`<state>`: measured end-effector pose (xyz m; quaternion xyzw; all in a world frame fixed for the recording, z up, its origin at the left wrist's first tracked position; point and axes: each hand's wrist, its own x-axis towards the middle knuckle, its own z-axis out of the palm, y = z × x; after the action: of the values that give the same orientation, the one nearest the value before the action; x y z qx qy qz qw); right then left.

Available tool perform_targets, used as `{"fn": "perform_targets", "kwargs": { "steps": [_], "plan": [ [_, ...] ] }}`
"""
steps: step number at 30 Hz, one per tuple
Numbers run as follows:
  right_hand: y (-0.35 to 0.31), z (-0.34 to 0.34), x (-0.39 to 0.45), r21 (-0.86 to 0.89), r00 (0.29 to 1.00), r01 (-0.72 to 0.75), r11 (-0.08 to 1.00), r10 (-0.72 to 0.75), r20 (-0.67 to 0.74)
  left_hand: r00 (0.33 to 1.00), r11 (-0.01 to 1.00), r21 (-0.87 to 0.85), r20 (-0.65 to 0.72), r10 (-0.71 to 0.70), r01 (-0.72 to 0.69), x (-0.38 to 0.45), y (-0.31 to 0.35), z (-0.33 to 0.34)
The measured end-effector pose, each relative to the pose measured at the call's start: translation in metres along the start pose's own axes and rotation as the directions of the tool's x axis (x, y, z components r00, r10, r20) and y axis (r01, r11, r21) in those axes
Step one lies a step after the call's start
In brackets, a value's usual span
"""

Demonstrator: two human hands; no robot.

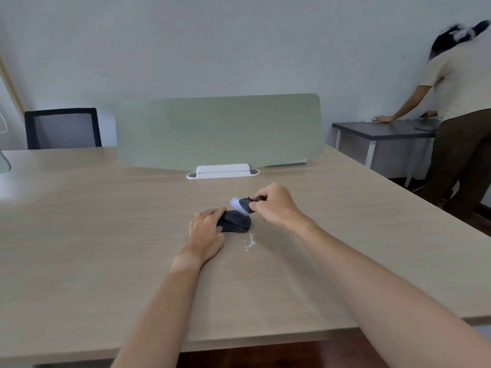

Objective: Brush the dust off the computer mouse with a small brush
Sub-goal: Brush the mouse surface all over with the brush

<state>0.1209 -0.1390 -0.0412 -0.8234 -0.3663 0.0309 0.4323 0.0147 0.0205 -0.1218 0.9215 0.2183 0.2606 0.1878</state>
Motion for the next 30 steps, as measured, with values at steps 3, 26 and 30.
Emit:
{"fn": "perform_targets", "kwargs": {
  "steps": [3, 26, 30],
  "plan": [
    [0.003, 0.002, -0.001, -0.092, 0.998, 0.043, 0.995, -0.038, 0.050, 1.000, 1.000, -0.001, -0.004, 0.007, -0.007, 0.001, -0.001, 0.001],
    [0.005, -0.006, 0.001, -0.061, 0.999, 0.025, 0.998, -0.024, 0.031, 0.995, 0.997, -0.052, -0.089, 0.050, -0.055, -0.007, 0.007, -0.006],
    [0.004, -0.005, -0.005, -0.094, 0.997, 0.006, 0.996, 0.001, 0.078, 0.996, 0.997, -0.043, -0.070, 0.062, -0.065, -0.006, 0.011, -0.012]
  ]
}}
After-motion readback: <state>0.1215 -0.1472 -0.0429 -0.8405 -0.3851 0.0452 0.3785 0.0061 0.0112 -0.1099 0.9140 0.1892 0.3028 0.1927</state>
